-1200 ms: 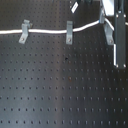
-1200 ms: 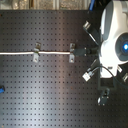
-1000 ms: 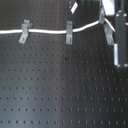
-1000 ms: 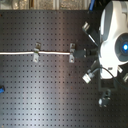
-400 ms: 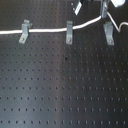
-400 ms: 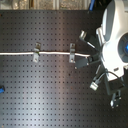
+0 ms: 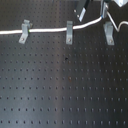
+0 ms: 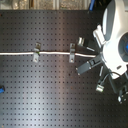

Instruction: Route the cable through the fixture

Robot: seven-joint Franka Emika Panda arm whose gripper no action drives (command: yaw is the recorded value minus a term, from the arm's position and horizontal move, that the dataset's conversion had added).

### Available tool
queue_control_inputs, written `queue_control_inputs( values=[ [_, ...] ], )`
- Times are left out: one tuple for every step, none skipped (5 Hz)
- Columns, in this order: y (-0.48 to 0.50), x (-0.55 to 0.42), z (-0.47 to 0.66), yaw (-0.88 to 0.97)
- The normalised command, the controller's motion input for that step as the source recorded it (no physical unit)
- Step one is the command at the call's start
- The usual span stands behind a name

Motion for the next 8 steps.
queue_control_inputs(
  values=[
    [-0.096, 0.056, 0.00, -0.49],
    [-0.008, -0.012, 0.13, -0.24],
    [-0.098, -0.244, 0.63, 0.00],
    [-0.009, -0.248, 0.57, 0.09],
    [0.062, -0.166, 0.47, 0.16],
    [0.058, -0.192, 0.33, 0.20],
    [0.222, -0.177, 0.14, 0.32],
    [0.243, -0.137, 0.44, 0.21]
  ],
)
